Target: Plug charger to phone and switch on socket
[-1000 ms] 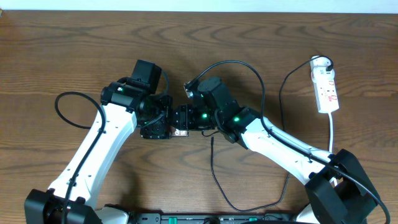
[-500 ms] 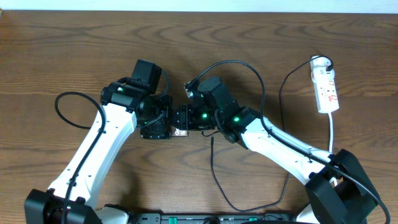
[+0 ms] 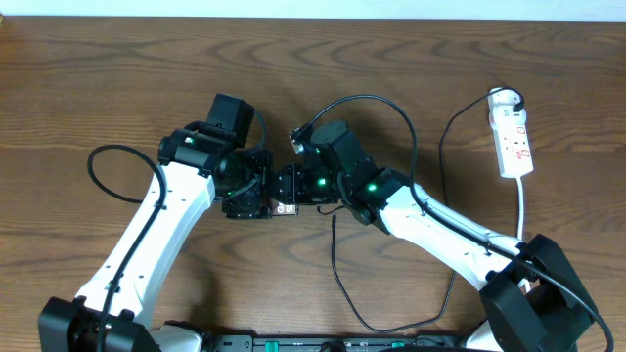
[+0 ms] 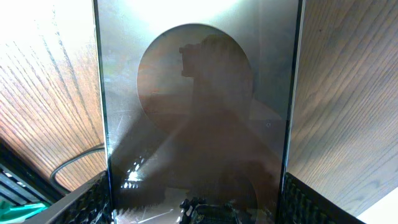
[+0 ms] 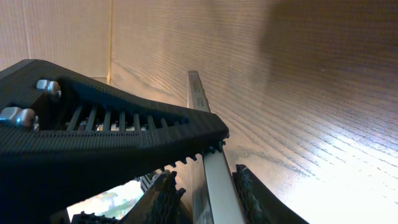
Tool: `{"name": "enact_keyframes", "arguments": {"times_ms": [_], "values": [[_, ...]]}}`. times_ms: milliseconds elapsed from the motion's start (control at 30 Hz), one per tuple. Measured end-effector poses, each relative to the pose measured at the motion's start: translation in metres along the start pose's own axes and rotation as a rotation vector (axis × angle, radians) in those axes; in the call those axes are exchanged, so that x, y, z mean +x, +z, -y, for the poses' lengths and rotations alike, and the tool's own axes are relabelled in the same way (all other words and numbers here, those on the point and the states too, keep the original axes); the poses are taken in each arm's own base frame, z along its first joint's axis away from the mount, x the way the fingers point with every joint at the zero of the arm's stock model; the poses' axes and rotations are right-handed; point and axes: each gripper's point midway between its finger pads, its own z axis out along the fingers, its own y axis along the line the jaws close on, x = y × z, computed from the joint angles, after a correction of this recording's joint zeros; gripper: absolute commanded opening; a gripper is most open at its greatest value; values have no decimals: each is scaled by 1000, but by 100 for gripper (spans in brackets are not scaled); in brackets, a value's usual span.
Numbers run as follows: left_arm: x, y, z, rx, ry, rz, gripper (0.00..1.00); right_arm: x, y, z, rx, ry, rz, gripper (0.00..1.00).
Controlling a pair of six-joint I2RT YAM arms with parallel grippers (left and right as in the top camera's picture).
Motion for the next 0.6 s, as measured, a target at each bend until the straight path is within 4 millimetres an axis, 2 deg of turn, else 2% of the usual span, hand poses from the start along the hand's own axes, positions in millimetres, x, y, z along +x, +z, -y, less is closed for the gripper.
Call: {"name": "enact_keyframes", "arguments": {"times_ms": [600], "values": [[3,0,-1,-5,0,-18,8,0,0,0,1,0,2,19]]}}
